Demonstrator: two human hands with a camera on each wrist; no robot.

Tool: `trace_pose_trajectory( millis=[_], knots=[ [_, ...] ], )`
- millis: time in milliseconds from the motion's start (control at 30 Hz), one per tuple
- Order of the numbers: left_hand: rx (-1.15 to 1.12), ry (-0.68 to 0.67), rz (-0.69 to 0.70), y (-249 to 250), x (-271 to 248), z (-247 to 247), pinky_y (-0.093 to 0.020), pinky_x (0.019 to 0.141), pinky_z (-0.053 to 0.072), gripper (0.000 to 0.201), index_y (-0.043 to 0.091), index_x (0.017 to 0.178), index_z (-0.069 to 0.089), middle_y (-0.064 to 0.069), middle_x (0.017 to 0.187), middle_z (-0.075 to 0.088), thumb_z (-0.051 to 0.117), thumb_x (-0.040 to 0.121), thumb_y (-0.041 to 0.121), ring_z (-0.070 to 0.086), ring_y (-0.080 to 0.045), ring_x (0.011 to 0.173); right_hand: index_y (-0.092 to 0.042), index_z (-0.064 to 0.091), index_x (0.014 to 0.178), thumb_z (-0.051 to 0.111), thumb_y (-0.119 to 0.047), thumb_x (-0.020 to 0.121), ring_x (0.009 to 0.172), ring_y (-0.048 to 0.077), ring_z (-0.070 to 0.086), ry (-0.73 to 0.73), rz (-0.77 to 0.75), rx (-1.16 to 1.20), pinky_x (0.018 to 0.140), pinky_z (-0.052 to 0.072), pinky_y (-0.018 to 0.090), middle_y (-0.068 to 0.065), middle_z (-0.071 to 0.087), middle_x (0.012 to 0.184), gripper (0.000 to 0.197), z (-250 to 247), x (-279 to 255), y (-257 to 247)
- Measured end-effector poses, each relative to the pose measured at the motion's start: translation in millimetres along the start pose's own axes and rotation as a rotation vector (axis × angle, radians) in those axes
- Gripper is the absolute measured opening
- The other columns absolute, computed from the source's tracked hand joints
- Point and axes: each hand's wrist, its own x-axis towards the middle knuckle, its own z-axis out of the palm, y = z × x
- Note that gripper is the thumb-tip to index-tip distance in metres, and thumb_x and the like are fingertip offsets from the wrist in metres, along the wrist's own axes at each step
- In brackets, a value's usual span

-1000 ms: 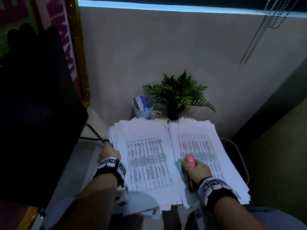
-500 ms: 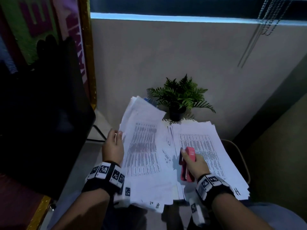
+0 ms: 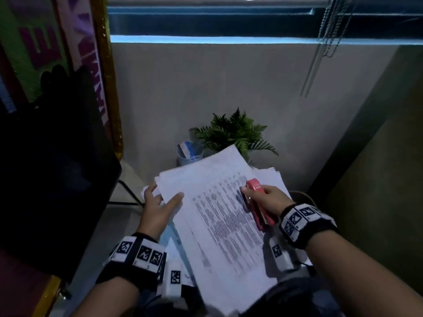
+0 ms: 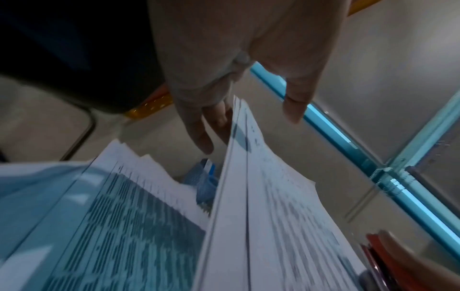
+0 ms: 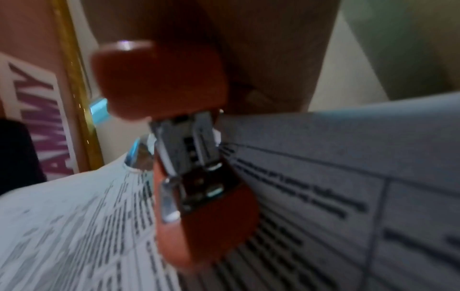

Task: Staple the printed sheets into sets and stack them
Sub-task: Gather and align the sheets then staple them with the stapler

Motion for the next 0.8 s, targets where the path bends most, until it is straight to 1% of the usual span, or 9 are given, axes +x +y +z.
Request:
trace_pose_trajectory(
  millis=[100, 167, 233, 300, 333, 400, 500, 633, 800],
  knots=[
    [0.47, -0.028, -0.008, -24, 17, 1, -0.037, 0.094, 0.045, 0.071, 0.018, 0.139, 0.024, -0.011, 0.135, 0.045, 0.069, 0.084, 0.01, 0.05, -0.028, 0.116, -0.021, 0.07, 0.085, 0.065, -0.067, 0.071, 0.08, 0.016, 0.069, 0.012, 0.094, -0.262, 0.077, 0.053, 0.027, 0.003, 0.073, 0.089, 0.049, 1, 14, 21],
    [0.734, -0.041, -0.037, -40, 27, 5, -0.031, 0.08, 0.045, 0.07, 0.018, 0.141, 0.024, -0.015, 0.129, 0.05, 0.065, 0.086, 0.01, 0.054, -0.029, 0.104, -0.024, 0.07, 0.095, 0.054, -0.077, 0.07, 0.098, 0.026, 0.064, 0.091, 0.146, -0.499, 0.094, 0.048, 0.036, 0.009, 0.062, 0.119, 0.061, 8, 28, 35],
    [0.91, -0.061, -0.069, -56, 37, 9, -0.032, 0.071, 0.048, 0.068, 0.019, 0.141, 0.023, -0.017, 0.115, 0.06, 0.062, 0.088, 0.01, 0.059, -0.031, 0.093, -0.023, 0.064, 0.116, 0.044, -0.076, 0.077, 0.109, 0.031, 0.057, 0.15, 0.181, -0.674, 0.101, 0.041, 0.041, 0.012, 0.046, 0.131, 0.069, 17, 38, 42],
    [1.072, -0.09, -0.109, -67, 45, 10, -0.031, 0.062, 0.048, 0.068, 0.021, 0.142, 0.02, -0.014, 0.101, 0.062, 0.06, 0.087, 0.009, 0.061, -0.029, 0.081, -0.015, 0.057, 0.121, 0.044, -0.068, 0.084, 0.098, 0.028, 0.057, 0.14, 0.188, -0.634, 0.093, 0.043, 0.035, 0.013, 0.051, 0.124, 0.066, 26, 49, 47],
    [1.154, -0.107, -0.118, -72, 48, 12, -0.03, 0.064, 0.048, 0.071, 0.021, 0.143, 0.018, -0.013, 0.108, 0.059, 0.059, 0.086, 0.008, 0.061, -0.029, 0.086, -0.012, 0.055, 0.119, 0.047, -0.062, 0.087, 0.091, 0.026, 0.055, 0.119, 0.201, -0.593, 0.086, 0.043, 0.03, 0.013, 0.056, 0.119, 0.061, 31, 53, 49],
    [1.377, -0.138, -0.046, -79, 53, 14, -0.037, 0.091, 0.045, 0.081, 0.021, 0.147, 0.013, -0.012, 0.143, 0.035, 0.064, 0.084, 0.014, 0.047, -0.03, 0.121, -0.009, 0.05, 0.119, 0.054, -0.052, 0.088, 0.09, 0.026, 0.054, 0.079, 0.224, -0.582, 0.076, 0.038, 0.027, 0.012, 0.06, 0.115, 0.053, 41, 64, 55],
    [1.6, -0.356, 0.121, -93, 59, 25, -0.045, 0.116, 0.014, 0.083, 0.025, 0.15, 0.003, -0.005, 0.159, -0.005, 0.057, 0.089, 0.039, 0.005, -0.028, 0.145, -0.009, 0.042, 0.12, 0.06, -0.048, 0.086, 0.099, 0.029, 0.058, 0.043, 0.235, -0.625, 0.074, 0.039, 0.028, 0.012, 0.059, 0.113, 0.055, 55, 79, 63],
    [1.683, -0.744, 0.081, -116, 61, 41, -0.049, 0.116, -0.004, 0.07, 0.027, 0.149, -0.012, 0.002, 0.154, -0.027, 0.03, 0.098, 0.05, -0.019, -0.022, 0.144, -0.012, 0.04, 0.122, 0.058, -0.036, 0.088, 0.104, 0.029, 0.055, 0.035, 0.156, -0.806, 0.084, 0.047, 0.036, 0.011, 0.051, 0.119, 0.045, 71, 86, 67],
    [1.663, -0.666, 0.018, -131, 54, 50, -0.051, 0.113, -0.012, 0.073, 0.029, 0.149, -0.014, 0.005, 0.154, -0.028, 0.032, 0.095, 0.045, -0.022, -0.018, 0.143, -0.014, 0.035, 0.13, 0.043, -0.025, 0.096, 0.113, 0.031, 0.048, 0.055, 0.109, -0.94, 0.085, 0.045, 0.041, 0.013, 0.036, 0.13, 0.036, 89, 93, 71]
  ],
)
